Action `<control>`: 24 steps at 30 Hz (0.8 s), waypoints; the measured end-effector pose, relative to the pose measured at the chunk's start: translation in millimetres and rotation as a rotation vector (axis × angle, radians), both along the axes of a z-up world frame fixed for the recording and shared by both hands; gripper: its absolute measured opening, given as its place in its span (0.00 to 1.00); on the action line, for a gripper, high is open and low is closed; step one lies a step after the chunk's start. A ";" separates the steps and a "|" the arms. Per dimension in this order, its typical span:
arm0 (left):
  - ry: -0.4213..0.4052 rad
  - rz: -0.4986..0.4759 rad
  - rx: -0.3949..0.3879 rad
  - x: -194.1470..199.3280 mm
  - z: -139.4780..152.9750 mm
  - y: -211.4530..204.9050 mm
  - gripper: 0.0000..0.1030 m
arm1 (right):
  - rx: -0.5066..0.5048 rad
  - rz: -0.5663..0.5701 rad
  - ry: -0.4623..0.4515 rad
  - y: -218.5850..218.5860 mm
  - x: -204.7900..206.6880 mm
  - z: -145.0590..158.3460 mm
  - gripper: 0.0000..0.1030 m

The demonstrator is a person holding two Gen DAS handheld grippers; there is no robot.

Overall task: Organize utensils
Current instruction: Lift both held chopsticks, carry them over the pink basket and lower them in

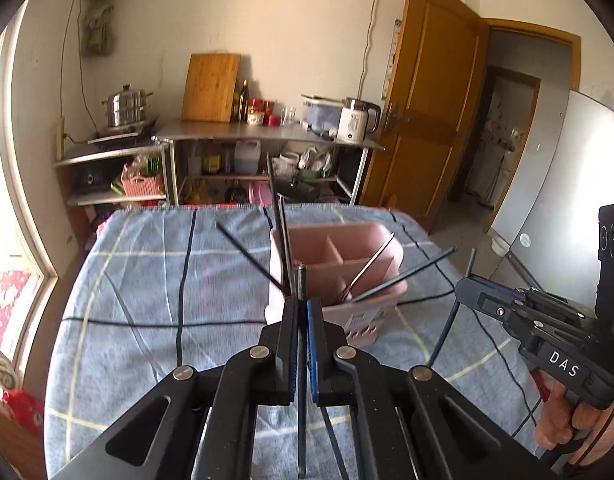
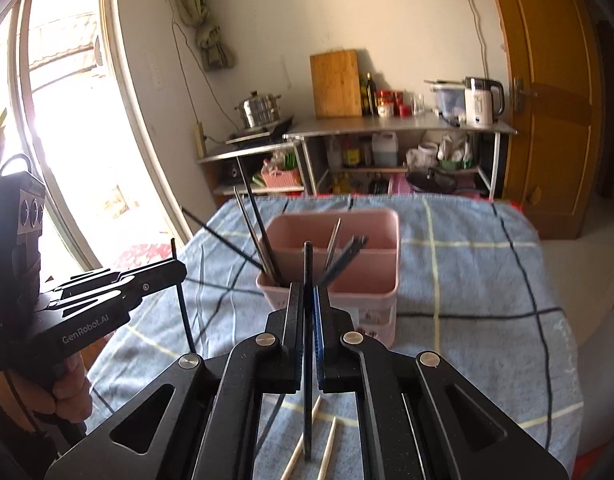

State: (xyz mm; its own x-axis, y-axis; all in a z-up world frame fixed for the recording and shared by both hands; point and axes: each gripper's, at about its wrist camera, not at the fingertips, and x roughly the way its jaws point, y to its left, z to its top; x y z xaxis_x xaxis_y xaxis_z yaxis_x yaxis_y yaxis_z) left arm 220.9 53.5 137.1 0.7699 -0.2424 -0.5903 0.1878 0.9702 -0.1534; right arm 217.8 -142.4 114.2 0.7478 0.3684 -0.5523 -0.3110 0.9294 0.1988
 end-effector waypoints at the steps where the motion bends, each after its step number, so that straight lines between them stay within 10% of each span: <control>1: -0.010 0.000 -0.001 0.1 4.1 0.3 0.04 | 0.002 -0.004 -0.009 -1.1 -0.5 2.3 0.04; 24: 0.005 -0.005 -0.005 -43.4 11.0 5.1 0.04 | 0.025 -0.032 0.000 -31.8 -31.8 1.2 0.04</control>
